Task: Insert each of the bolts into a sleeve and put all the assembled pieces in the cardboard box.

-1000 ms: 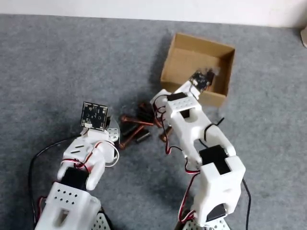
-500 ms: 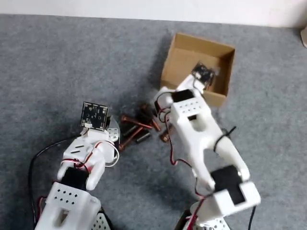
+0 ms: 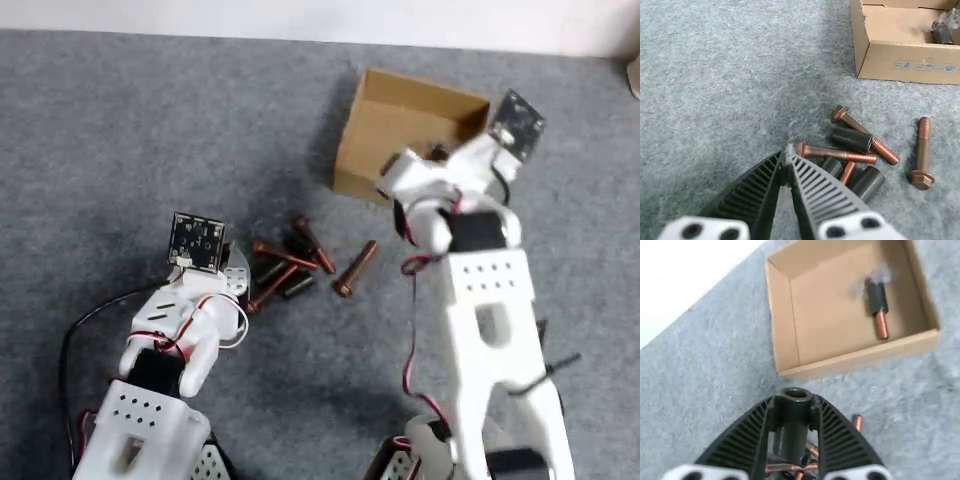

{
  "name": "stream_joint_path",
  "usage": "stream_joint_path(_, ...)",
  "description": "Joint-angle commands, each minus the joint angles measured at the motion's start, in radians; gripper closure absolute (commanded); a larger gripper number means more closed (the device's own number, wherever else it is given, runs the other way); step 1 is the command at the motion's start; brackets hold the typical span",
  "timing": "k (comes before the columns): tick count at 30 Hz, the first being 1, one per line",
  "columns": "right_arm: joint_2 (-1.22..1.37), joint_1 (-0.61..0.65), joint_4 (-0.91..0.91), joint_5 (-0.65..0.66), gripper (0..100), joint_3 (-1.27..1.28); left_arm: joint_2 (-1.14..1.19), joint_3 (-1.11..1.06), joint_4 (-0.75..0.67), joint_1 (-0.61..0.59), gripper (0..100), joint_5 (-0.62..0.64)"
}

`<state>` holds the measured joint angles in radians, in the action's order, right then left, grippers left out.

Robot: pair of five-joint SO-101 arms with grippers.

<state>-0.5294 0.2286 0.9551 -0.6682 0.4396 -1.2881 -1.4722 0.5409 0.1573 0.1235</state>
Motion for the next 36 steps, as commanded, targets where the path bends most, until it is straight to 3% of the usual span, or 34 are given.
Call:
stream_joint_path(1, -0.142, -0.025, -0.001, 0.052, 99.5, 0.051, -0.008, 0.010, -0.026, -0.012, 99, -0.005)
stream_joint_path(26, -1.308, -0.025, -0.004, 0.397, 99.5, 0.788, -0.008, 0.007, -0.026, -0.012, 99, -0.008)
stream_joint_path(36, -1.311, -0.107, -0.025, 0.430, 99.5, 0.935, -0.010, 0.013, -0.029, 0.007, 99, -0.008)
